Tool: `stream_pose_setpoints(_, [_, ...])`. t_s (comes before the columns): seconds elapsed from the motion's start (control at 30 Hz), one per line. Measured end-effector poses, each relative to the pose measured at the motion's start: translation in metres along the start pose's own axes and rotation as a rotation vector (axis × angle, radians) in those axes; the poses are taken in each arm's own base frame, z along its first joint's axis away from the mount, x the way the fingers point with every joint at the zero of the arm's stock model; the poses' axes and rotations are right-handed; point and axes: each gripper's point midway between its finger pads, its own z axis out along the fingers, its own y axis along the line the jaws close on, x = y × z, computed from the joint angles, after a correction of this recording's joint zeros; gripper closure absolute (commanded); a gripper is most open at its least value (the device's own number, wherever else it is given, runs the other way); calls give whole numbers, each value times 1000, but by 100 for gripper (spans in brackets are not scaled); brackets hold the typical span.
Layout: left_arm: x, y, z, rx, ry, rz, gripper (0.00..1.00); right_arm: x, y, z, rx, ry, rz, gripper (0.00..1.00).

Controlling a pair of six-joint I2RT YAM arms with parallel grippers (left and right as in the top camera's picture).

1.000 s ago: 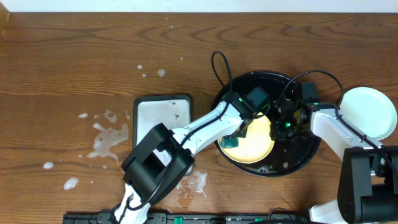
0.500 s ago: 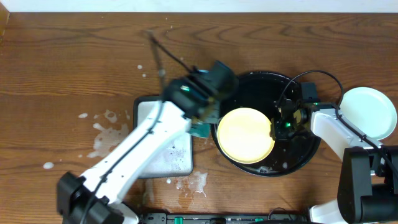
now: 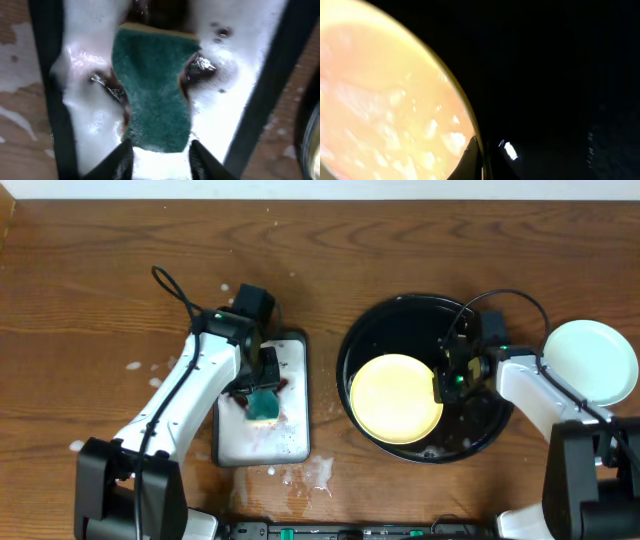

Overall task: Clean dirty plates on tray and stack at the side
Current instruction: 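Return the sponge to the soapy tray with the left gripper, then lift the yellow plate with the right gripper and stack it on the green plates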

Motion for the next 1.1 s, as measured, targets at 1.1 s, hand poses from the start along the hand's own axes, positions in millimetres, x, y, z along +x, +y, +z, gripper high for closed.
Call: stream_pose_setpoints(1.1, [19, -2, -89, 160, -232, 47, 17, -16, 82, -229, 1019, -837, -542, 99])
